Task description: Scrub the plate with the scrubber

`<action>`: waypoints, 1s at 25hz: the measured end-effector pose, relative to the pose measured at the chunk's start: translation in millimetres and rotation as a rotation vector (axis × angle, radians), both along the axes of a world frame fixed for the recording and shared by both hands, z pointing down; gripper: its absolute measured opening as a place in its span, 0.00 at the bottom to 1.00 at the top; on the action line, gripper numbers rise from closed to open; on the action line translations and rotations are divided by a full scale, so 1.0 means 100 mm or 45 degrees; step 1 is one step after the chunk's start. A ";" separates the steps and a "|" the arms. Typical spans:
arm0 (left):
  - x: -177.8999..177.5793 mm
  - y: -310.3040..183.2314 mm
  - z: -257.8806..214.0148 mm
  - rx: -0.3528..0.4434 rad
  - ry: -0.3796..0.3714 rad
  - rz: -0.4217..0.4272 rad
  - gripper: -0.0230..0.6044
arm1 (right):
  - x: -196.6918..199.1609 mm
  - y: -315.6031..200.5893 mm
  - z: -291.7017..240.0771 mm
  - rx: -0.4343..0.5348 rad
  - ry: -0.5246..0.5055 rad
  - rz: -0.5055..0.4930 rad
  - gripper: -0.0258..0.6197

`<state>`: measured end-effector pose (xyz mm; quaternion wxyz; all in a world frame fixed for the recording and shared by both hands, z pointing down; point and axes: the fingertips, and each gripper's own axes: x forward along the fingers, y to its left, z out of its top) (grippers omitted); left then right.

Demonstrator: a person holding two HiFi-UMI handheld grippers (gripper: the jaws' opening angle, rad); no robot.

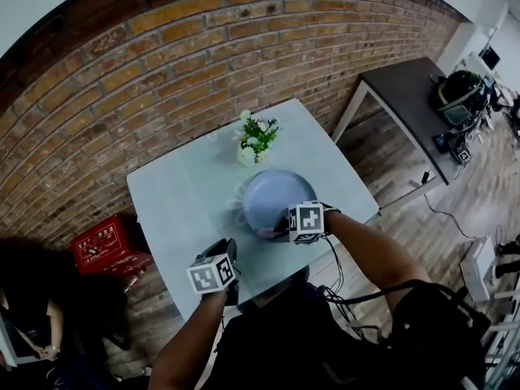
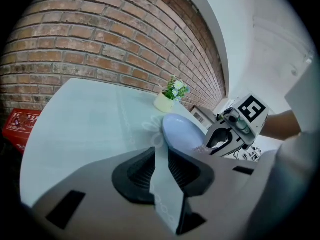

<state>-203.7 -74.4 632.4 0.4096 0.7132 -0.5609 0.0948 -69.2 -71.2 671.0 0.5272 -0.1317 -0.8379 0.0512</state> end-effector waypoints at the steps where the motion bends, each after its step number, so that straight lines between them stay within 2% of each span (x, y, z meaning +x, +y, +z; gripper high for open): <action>1: -0.01 0.01 -0.01 0.006 0.006 0.005 0.18 | -0.03 -0.02 -0.02 0.008 -0.020 0.033 0.14; 5: 0.03 -0.06 -0.03 0.028 0.004 0.019 0.18 | -0.02 -0.24 -0.16 0.041 -0.100 0.237 0.14; 10: 0.13 -0.15 -0.03 0.037 0.004 0.024 0.18 | -0.04 -0.55 -0.39 0.061 -0.303 0.482 0.14; 14: 0.24 -0.27 -0.02 0.032 -0.001 0.001 0.18 | -0.02 -0.96 -0.50 0.189 -0.411 0.623 0.14; 20: 0.40 -0.41 0.03 0.033 -0.036 -0.065 0.18 | 0.04 -1.46 -0.59 0.476 -0.444 0.621 0.14; 25: 0.54 -0.46 0.15 0.025 -0.057 -0.109 0.18 | 0.02 -1.70 -0.55 0.661 -0.454 0.473 0.14</action>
